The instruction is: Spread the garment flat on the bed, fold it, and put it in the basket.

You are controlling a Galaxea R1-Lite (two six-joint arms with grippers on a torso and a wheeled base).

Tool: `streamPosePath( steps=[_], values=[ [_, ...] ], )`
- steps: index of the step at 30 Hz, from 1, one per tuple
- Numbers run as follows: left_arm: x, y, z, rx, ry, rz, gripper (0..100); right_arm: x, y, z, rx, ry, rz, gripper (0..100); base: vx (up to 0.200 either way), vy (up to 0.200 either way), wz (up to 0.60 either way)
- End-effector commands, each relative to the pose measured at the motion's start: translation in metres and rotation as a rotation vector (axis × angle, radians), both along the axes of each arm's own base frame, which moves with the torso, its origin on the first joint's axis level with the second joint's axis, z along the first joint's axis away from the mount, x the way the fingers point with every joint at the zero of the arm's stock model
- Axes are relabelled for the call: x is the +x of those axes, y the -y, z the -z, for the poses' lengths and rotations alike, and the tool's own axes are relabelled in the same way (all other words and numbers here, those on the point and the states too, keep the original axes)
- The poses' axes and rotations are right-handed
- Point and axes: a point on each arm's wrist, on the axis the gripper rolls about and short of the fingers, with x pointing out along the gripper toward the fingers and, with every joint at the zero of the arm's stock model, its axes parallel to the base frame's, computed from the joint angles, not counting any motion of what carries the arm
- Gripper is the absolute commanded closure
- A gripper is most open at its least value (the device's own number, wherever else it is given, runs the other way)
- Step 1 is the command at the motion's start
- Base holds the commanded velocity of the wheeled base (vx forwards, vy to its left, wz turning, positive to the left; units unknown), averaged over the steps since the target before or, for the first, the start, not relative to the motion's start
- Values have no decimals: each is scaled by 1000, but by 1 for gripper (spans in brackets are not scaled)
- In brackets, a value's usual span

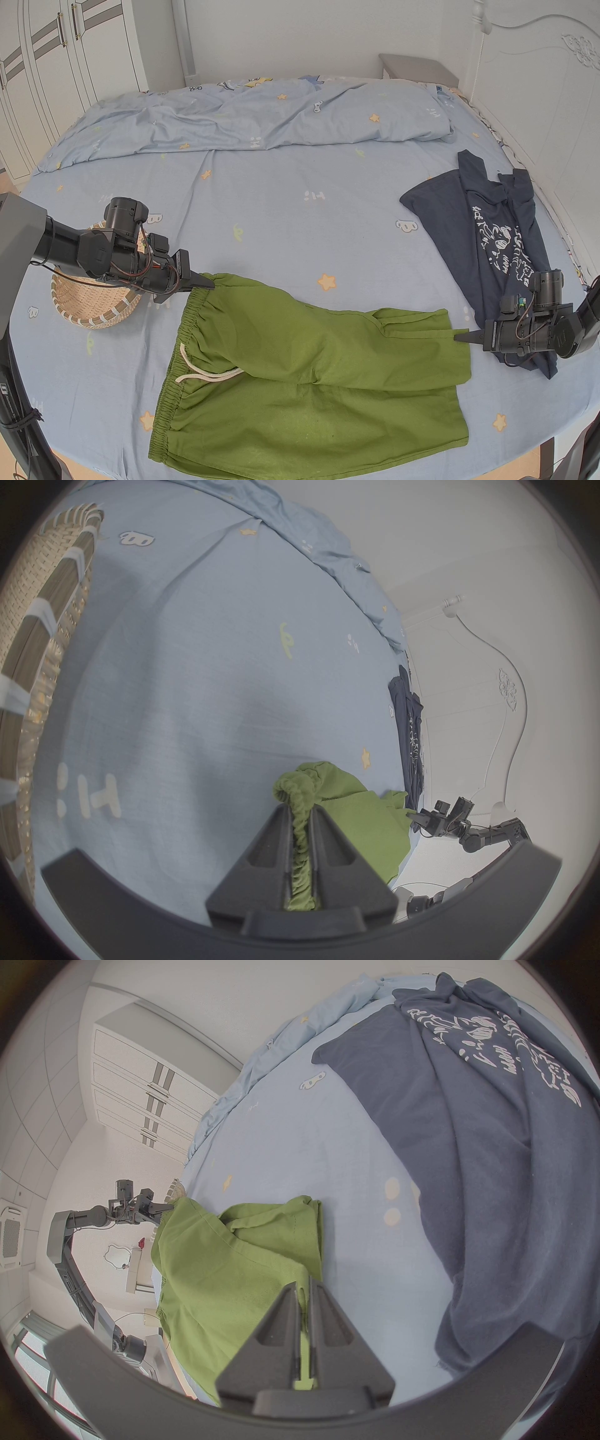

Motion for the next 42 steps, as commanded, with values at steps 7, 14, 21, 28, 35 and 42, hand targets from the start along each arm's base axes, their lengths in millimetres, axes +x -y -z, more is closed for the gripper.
streamPosePath(
  steps=[7,14,21,28,35,42],
  values=[
    [-11,-5,-7,13,16,0,100,-4,-3,-55,1,189,-7,100,0,0,0],
    [-17,-20,-15,29,49,-19,100,15,-5,-98,0,256,-11,100,0,0,0],
    [-17,-27,-18,32,66,-41,100,40,-9,-136,-15,334,-2,100,0,0,0],
    [-11,-34,-21,77,122,-105,100,76,-17,-141,-14,354,-20,100,0,0,0],
    [-8,-41,-17,90,185,-145,100,111,-31,-141,-17,392,-38,100,0,0,0],
    [-5,-42,-11,119,306,-196,100,134,-38,-156,-14,455,-49,100,0,0,0]
  ],
)
